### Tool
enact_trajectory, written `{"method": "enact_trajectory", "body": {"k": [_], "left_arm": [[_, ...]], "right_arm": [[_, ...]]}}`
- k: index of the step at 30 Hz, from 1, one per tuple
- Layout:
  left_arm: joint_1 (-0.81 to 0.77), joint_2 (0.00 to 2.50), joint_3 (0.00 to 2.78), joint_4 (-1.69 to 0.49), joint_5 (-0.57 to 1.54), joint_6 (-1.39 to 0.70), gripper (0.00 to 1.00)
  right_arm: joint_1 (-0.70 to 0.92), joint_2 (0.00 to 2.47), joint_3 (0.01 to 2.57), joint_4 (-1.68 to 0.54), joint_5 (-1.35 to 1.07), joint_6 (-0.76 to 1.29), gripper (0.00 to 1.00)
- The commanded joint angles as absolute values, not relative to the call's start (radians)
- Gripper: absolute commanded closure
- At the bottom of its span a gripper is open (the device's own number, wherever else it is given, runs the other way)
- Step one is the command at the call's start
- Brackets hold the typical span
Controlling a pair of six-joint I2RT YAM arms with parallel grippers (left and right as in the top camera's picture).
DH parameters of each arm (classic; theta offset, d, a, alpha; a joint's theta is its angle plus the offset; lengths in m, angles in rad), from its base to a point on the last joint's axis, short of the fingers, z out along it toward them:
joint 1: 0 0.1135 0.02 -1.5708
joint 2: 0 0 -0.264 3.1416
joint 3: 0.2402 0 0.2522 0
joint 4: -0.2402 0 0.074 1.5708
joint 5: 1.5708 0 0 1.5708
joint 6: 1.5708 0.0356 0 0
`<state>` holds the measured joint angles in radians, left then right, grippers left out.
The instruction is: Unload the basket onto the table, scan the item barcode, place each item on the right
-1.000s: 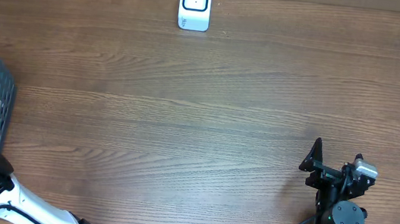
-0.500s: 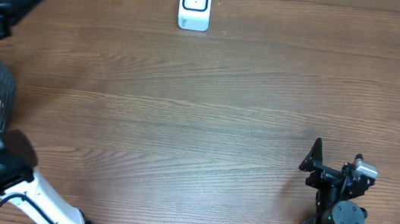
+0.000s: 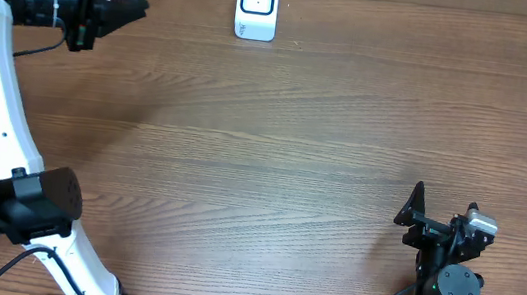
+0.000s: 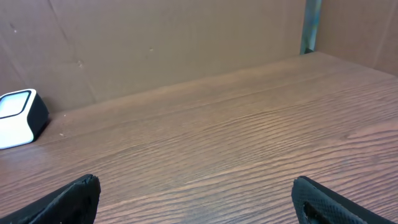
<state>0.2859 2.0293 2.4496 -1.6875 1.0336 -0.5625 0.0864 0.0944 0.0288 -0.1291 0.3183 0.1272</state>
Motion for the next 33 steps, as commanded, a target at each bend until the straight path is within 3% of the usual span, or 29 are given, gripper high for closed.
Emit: {"method": "enact_trajectory", "body": {"k": [1,17,22,29,33], "left_arm": [[0.281,2.032,2.469,-1.690,1.001,-0.590,0.96],[0.281,2.032,2.469,-1.690,0.968,-0.498,0.96],[0.281,2.032,2.469,-1.690,0.950,-0.383,0.95],[0.281,2.032,2.469,-1.690,0.624,-0.303,0.96],[0.281,2.032,2.469,-1.690,0.584,-0.251,0.96]], "right_arm": [[0.084,0.092,0.039,-0.126,0.321,0.129,0.00],[0.084,0.092,0.039,-0.126,0.321,0.130,0.00],[0.084,0.092,0.039,-0.126,0.321,0.130,0.00],[0.084,0.092,0.039,-0.126,0.321,0.129,0.00],[0.084,0.092,0.039,-0.126,0.321,0.129,0.00]]}}
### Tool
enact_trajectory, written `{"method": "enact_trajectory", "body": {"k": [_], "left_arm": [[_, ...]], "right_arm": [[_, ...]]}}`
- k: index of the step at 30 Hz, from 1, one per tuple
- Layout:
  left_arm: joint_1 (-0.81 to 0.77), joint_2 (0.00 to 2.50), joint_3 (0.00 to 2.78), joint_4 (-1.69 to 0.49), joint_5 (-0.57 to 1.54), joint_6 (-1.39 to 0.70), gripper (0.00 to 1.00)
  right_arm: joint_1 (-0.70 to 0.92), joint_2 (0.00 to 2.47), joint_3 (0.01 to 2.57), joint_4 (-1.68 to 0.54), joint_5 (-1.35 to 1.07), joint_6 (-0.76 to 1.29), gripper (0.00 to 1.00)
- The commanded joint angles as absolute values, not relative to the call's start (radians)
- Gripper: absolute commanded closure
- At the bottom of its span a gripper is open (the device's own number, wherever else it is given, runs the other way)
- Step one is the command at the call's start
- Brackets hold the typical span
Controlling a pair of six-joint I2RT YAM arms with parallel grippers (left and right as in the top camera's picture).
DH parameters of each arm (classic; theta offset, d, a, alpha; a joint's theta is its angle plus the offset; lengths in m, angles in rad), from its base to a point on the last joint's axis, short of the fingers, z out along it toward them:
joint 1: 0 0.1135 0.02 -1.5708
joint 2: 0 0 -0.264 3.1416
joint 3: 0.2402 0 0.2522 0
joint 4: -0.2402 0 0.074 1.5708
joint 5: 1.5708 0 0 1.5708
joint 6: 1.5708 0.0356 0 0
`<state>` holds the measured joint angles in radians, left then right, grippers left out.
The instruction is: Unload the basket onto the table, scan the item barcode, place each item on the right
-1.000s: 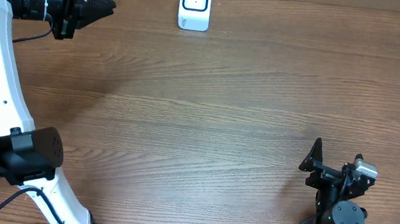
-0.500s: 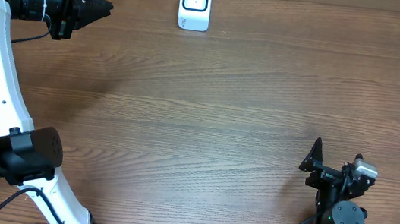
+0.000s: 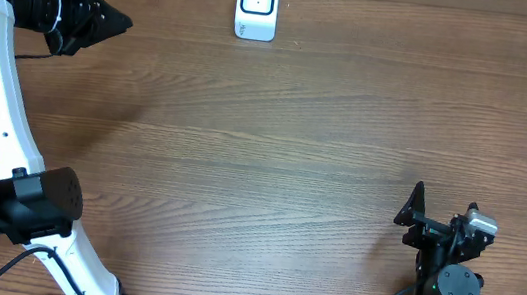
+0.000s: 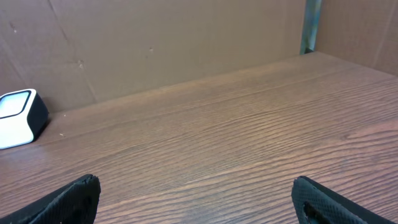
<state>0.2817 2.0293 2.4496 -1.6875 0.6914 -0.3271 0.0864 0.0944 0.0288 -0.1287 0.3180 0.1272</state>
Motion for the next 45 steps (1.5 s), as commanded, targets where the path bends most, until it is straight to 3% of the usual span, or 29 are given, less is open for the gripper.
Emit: {"method": "enact_trajectory", "body": {"k": [1,14,22,36,45], "left_arm": [[0.281,2.032,2.469,-1.690,0.573,-0.246,0.96],[0.282,1.946,2.564,-1.689,0.194,-0.260,0.96],[0.387,1.835,2.603,-1.690,-0.146,-0.438,0.96],[0.803,1.832,2.525,-1.689,-0.107,-0.548,0.96],[0.984,1.862,2.249,-1.652,-0.112,-0.606,0.96]], "right_arm": [[0.084,0.092,0.039,-0.126,0.321,0.129,0.00],[0.084,0.092,0.039,-0.126,0.321,0.129,0.00],[0.084,0.092,0.039,-0.126,0.321,0.129,0.00],[0.084,0.092,0.039,-0.126,0.321,0.129,0.00],[0.084,0.092,0.039,-0.126,0.321,0.129,0.00]]}}
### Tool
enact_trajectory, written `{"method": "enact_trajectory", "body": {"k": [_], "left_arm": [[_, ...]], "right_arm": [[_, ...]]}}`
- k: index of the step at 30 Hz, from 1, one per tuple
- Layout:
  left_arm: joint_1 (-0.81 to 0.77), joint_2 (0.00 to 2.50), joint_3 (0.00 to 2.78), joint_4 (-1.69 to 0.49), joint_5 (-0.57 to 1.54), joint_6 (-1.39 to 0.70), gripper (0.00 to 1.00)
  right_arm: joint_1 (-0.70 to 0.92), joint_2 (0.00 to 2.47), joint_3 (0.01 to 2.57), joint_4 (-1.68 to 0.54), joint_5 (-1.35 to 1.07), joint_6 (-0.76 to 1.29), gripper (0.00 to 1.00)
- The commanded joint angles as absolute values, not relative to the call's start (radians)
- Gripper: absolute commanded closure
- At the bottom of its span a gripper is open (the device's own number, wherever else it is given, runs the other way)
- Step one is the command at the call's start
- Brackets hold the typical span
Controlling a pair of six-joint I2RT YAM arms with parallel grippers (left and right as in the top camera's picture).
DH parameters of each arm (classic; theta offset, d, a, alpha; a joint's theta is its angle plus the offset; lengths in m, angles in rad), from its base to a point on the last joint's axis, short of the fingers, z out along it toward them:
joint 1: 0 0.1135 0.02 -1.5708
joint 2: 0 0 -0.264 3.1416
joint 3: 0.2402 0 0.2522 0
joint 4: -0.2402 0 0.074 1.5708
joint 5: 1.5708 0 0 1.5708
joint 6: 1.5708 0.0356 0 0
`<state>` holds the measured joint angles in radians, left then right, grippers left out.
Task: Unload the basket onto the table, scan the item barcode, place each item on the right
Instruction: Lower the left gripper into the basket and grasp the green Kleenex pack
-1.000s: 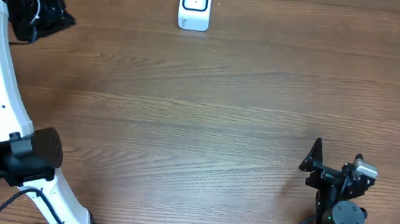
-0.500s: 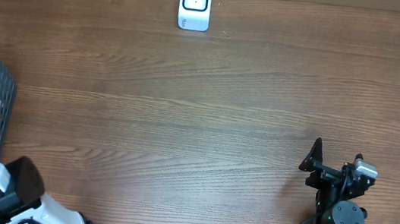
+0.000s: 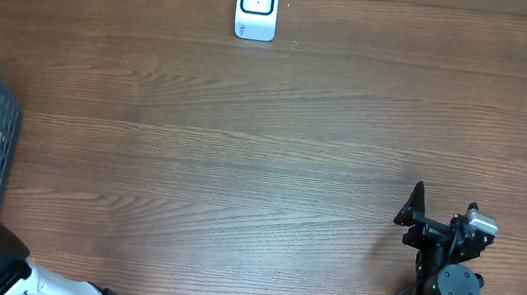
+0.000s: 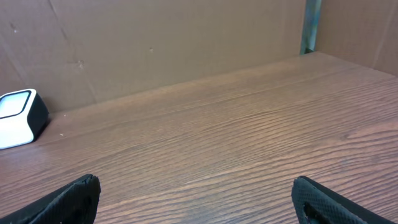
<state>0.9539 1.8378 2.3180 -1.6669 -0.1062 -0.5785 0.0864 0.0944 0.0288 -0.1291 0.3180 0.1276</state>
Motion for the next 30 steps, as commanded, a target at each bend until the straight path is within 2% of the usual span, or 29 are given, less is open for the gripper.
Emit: {"method": "enact_trajectory", "body": {"k": [1,3,4,6,8,9,14,24,30], "left_arm": [[0.997,1.867,2.214,-1.639,-0.112,-0.595,0.95],[1.018,1.876,2.156,-1.612,-0.115,-0.568,0.86],[1.025,1.878,2.132,-1.600,-0.115,-0.560,0.72],[1.039,1.880,2.080,-1.575,-0.115,-0.557,0.36],[1.052,1.880,2.031,-1.545,-0.125,-0.558,0.13],[1.060,1.880,2.006,-1.531,-0.137,-0.558,0.09],[1.080,1.882,1.880,-1.472,-0.169,-0.553,0.09],[1.084,1.885,1.623,-1.318,-0.222,-0.539,0.22],[1.086,1.885,1.467,-1.206,-0.262,-0.493,0.23]], "right_arm": [[0.084,0.092,0.039,-0.126,0.321,0.129,0.00],[0.084,0.092,0.039,-0.126,0.321,0.130,0.00],[0.084,0.092,0.039,-0.126,0.321,0.130,0.00],[0.084,0.092,0.039,-0.126,0.321,0.129,0.00],[0.084,0.092,0.039,-0.126,0.321,0.129,0.00],[0.084,0.092,0.039,-0.126,0.321,0.129,0.00],[0.084,0.092,0.039,-0.126,0.321,0.129,0.00],[0.084,0.092,0.039,-0.126,0.321,0.129,0.00],[0.084,0.092,0.039,-0.126,0.321,0.129,0.00]]}}
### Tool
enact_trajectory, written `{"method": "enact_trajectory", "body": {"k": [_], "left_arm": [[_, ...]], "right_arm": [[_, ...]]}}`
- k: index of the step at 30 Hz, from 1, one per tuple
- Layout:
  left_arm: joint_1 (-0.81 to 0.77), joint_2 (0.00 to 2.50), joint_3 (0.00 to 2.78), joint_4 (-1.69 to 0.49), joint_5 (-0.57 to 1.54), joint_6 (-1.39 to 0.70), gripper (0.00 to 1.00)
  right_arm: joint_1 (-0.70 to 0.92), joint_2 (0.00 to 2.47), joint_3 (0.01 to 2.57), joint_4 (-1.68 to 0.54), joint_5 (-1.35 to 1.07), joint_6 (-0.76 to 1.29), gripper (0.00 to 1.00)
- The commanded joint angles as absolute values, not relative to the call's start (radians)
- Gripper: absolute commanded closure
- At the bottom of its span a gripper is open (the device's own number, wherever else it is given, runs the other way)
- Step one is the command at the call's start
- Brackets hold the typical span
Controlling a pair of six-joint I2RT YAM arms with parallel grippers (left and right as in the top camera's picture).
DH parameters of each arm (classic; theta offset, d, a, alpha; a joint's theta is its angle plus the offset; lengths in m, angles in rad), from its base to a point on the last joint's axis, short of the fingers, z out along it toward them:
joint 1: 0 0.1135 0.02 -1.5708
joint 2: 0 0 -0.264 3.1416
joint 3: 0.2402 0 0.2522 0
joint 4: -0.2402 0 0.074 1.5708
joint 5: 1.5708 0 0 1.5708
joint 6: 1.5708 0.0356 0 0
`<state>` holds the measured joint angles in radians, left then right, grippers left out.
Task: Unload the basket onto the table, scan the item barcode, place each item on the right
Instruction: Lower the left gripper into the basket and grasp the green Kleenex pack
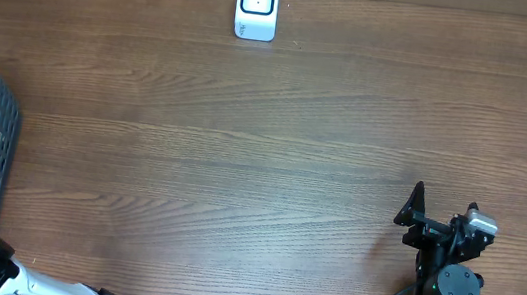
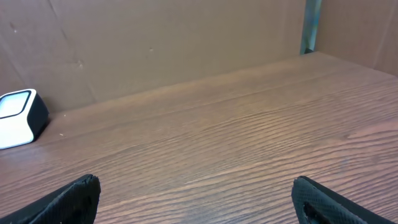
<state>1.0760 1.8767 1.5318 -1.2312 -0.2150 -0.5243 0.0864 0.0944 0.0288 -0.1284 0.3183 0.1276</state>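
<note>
The white barcode scanner (image 1: 257, 6) with its dark window stands at the table's far edge; in the right wrist view the scanner (image 2: 18, 118) is at the far left. Any item for scanning shows only as pale shapes behind the mesh of the dark wire basket at the left edge. My right gripper (image 1: 415, 208) rests folded at the near right, open (image 2: 196, 202) and empty, far from the scanner. Of the left arm only a white and black link shows at the bottom left corner. Its gripper is out of view.
A brown cardboard wall (image 2: 174, 43) rises behind the table's far edge, with a metal post (image 2: 311, 25) at its right. Bare wooden tabletop (image 1: 262, 157) lies between the basket, the scanner and the right arm.
The left arm's link in the bottom left corner has shifted a little lower. Its gripper stays out of view. The right arm, scanner and basket have not moved.
My left gripper first hung over the far left of the table, pointing toward the scanner. Then it stood further left. A second ago the arm was gone from over the table, leaving the wire basket uncovered, and so it stands now. The right arm stayed still throughout.
</note>
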Motion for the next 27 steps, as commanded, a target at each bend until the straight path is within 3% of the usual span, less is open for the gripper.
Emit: {"method": "enact_trajectory", "body": {"k": [1,6,13,15,16,18,27], "left_arm": [[1.087,1.885,1.445,-1.190,-0.268,-0.493,0.24],[1.087,1.885,1.344,-1.082,-0.292,-0.493,0.28],[1.088,1.885,1.239,-0.943,-0.325,-0.493,0.43],[1.088,1.885,1.226,-0.925,-0.325,-0.493,0.60],[1.088,1.885,1.225,-0.921,-0.325,-0.493,0.76],[1.088,1.885,1.227,-0.916,-0.325,-0.493,0.96],[1.086,1.885,1.423,-1.121,-0.317,-0.495,0.96]], "right_arm": [[0.084,0.092,0.039,-0.126,0.321,0.129,0.00],[0.084,0.092,0.039,-0.126,0.321,0.129,0.00],[0.084,0.092,0.039,-0.126,0.321,0.130,0.00],[0.084,0.092,0.039,-0.126,0.321,0.129,0.00],[0.084,0.092,0.039,-0.126,0.321,0.129,0.00],[0.084,0.092,0.039,-0.126,0.321,0.129,0.00],[0.084,0.092,0.039,-0.126,0.321,0.130,0.00]]}}
